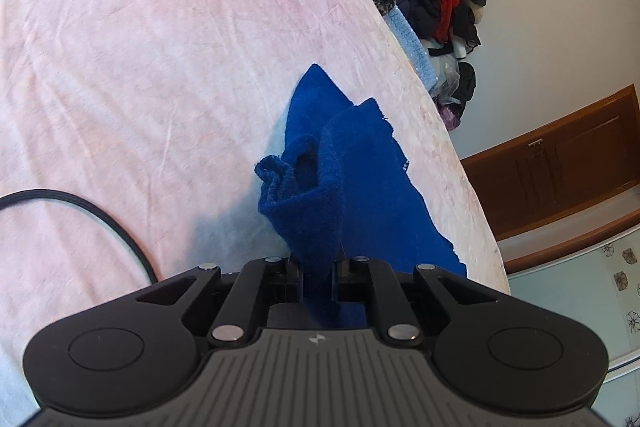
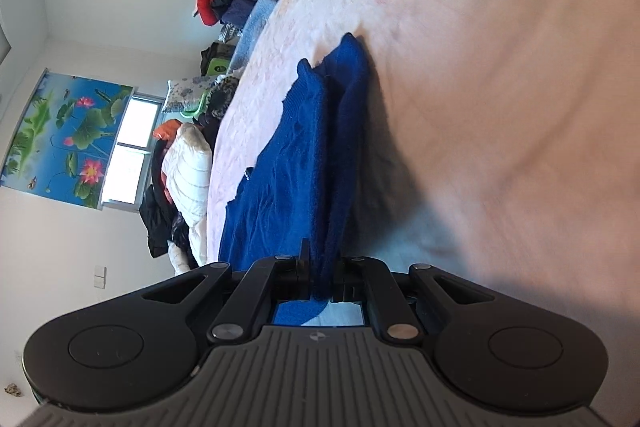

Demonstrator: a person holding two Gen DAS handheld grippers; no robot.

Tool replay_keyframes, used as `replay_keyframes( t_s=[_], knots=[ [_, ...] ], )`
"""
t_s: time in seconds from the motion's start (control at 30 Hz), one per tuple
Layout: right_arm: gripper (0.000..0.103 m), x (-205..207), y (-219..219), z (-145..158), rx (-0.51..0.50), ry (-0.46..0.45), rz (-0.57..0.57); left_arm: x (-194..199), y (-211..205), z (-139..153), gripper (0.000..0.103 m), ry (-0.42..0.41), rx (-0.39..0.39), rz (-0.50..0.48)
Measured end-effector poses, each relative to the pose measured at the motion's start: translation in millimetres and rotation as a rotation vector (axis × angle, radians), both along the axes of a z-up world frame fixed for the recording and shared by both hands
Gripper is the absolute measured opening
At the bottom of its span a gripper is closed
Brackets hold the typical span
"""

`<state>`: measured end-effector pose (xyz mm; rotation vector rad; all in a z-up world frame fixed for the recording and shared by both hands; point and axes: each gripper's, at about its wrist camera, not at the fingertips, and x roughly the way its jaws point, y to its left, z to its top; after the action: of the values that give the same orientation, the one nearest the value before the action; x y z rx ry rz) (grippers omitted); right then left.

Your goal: Fold small clothes

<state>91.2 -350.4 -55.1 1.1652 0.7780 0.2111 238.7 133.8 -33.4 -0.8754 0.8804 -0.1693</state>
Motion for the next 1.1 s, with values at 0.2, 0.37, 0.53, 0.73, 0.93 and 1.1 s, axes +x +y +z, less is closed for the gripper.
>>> replay_keyframes(
  t_s=[0.2,0.37,0.53,0.73,0.93,1.1],
  knots=[
    [0.010,-35,10,-9,0.019,0.041,0.010,-28,10,-13,0.011,0.051,-0.015,0.002],
    [0.011,-37,11,-30,0.010,0.089,-0.018,-28,13,-33,0.012,0.071,-0.020,-0.001],
    [0.030,-48,-1,-31,0.026,0.115,-0.054,-36,17,-26,0.017,0.054,-0.001,-0.008],
    [0.052,-58,-46,33,-0.192,-0.034,-0.210,-69,40,31,0.032,-0.035,0.271,0.209],
    [0.064,39,-12,68,-0.175,-0.213,-0.074,-40,-66,69,0.039,-0.324,0.650,0.011],
    [0.067,130,39,50,-0.321,-0.169,0.027,-9,-165,34,0.039,-0.384,0.849,-0.193]
  ],
)
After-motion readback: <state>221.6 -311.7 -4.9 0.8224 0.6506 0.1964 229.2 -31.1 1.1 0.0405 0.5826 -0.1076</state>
